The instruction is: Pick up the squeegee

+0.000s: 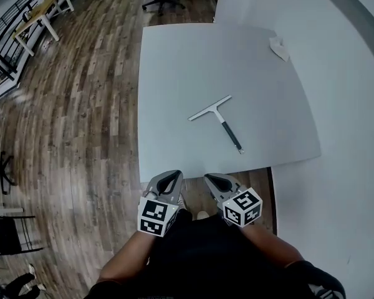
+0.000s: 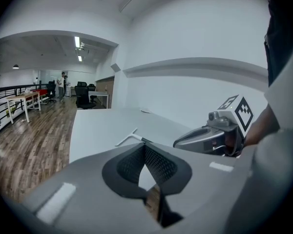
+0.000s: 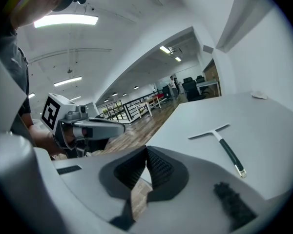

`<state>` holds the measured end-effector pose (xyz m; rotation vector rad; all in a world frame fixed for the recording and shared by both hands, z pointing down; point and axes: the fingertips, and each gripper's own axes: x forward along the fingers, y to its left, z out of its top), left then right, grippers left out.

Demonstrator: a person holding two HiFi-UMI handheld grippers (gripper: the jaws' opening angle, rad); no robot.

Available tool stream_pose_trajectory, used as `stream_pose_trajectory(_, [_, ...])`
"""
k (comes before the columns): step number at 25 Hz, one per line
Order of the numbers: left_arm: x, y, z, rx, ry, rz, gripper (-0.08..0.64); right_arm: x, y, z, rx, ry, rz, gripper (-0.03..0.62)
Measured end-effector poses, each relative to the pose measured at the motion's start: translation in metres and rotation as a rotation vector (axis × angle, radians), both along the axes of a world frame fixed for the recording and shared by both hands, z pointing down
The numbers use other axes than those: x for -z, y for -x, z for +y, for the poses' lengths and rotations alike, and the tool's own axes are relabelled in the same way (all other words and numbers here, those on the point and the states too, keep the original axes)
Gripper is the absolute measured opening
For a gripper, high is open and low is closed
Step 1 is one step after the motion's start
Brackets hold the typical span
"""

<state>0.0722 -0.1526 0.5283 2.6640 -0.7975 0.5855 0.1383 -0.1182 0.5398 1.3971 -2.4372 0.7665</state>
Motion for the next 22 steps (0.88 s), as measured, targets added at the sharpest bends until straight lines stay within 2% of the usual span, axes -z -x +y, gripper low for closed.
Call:
stream_pose_trajectory(8, [-0.006,-0.018,-0.027,-0.15,0.004,0.023,0.008,0.001,-0.011,-0.024,-0.097,0.013,0.071,0.005])
stream_pose_trajectory(13, [-0.007,-0.033,-0.029,-0.246,-0.002,0.029,0.008,0.003,-0.016,-0.026,-0.126,0.018,0.118,0.005])
stream_pose_trajectory(22, [-0.009,-0.052,-0.043,-0.251,0.011,0.019,0.008,0.007,-0.066,-0.044,-0.191,0.027,0.171,0.006])
